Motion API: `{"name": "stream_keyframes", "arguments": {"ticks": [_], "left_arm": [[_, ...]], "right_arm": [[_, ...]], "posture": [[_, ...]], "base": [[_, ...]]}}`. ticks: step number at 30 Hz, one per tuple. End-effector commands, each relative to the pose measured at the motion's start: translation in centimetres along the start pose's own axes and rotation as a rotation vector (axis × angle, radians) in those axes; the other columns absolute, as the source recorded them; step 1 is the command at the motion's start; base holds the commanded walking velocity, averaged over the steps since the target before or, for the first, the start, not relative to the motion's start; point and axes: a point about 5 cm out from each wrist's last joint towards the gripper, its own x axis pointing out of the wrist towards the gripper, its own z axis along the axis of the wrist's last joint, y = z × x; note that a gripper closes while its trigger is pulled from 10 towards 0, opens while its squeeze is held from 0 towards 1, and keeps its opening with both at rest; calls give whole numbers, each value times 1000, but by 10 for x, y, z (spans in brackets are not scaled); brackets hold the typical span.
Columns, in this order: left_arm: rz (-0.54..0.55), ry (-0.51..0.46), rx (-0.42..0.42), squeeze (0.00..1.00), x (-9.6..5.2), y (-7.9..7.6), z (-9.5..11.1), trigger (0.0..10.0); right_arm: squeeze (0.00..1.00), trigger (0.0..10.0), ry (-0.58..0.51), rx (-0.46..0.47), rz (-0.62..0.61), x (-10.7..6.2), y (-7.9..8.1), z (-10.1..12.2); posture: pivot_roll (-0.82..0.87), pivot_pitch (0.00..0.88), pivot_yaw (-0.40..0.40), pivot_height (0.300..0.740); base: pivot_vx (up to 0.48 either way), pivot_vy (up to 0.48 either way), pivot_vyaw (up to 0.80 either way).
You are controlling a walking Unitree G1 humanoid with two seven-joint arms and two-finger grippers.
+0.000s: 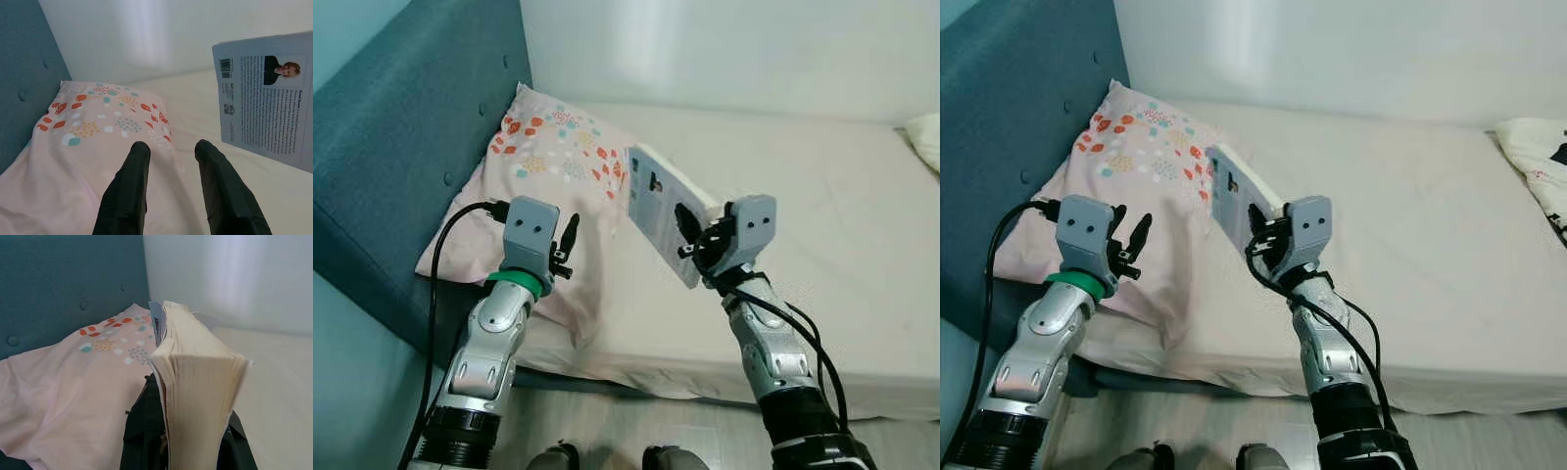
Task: Clean up the room
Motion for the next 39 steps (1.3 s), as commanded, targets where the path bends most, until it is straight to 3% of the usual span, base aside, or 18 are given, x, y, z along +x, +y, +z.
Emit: {"name": "stream_keyframes", "arguments": {"ticks": [1,17,39], "left_arm": [[-12,12,0,0,-2,-2,-3,10000],[-20,12,2,0,-2,-1,-1,10000],[-43,15,6,0,-7,-4,1,10000]], "right_arm": [[0,10000,-21,8,-21,1,-3,2],[0,10000,-26,13,-40,1,-5,2],[0,10000,-70,8,-53,1,-12,11]], "posture": [[-79,57,27,690],[-77,58,37,630],[-67,92,50,515]], "base": [[0,0,0],[0,0,0],[0,0,0]]}}
